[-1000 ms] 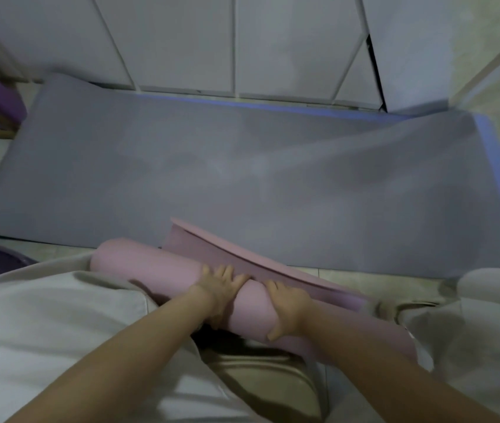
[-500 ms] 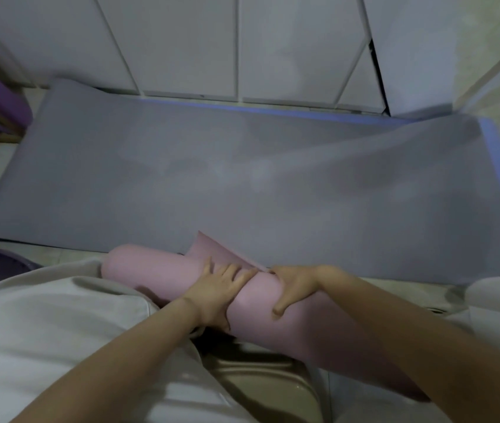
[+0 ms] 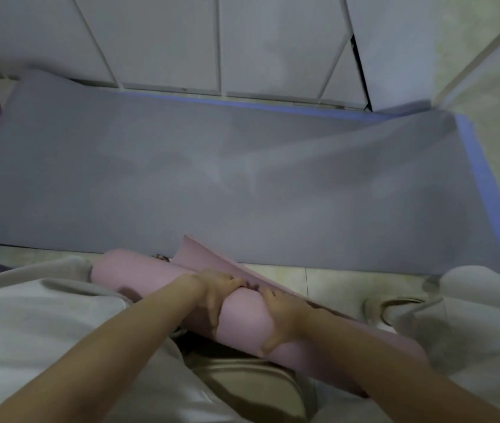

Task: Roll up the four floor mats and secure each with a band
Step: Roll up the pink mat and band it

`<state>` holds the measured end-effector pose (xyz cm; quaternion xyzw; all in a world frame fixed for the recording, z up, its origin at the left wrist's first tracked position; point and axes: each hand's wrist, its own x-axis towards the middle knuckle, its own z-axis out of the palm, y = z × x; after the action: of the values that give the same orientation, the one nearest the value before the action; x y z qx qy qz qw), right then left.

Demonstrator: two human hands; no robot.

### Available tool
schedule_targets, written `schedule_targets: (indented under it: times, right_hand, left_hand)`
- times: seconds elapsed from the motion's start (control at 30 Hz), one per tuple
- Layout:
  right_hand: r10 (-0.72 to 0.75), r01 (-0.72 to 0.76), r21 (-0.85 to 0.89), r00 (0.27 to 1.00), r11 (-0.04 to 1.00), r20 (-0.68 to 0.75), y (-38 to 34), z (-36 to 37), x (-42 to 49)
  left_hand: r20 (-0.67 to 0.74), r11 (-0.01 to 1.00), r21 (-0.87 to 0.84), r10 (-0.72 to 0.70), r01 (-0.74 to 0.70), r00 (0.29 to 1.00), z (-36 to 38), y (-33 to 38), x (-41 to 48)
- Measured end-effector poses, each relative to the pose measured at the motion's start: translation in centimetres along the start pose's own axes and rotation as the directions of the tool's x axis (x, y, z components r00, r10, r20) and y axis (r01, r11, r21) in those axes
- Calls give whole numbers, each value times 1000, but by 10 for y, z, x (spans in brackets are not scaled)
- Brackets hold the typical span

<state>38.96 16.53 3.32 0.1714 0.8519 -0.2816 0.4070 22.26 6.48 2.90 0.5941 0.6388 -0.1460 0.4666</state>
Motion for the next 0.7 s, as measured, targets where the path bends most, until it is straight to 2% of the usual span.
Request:
schedule_targets:
  times: [0.13,0.27,0.37,0.47,0.53,0.7]
  right_hand:
    - [48,-49,36,998,998,37,6,-6,10]
    - [82,-95,108,989,990,119,10,-13,19]
    - [113,-133,132,982,982,153,11,-17,20]
    - [130,-166,175,971,971,199,11,-15,22]
    - [120,-145,151,980,978,161,11,-9,19]
    - [67,-66,-54,998,996,10,11,9,6]
  left_hand:
    - [-12,999,46,-27,27,1000,7,3,2]
    - [-139,982,175,-48,72,989,37,7,-2]
    - [-255,980,180,-36,84,966,56,9,-1]
    - [-263,984,176,13,35,965,52,3,4]
    - [-226,988,157,25,11,974,45,0,8]
    - [-168,995,94,30,-15,985,33,0,19]
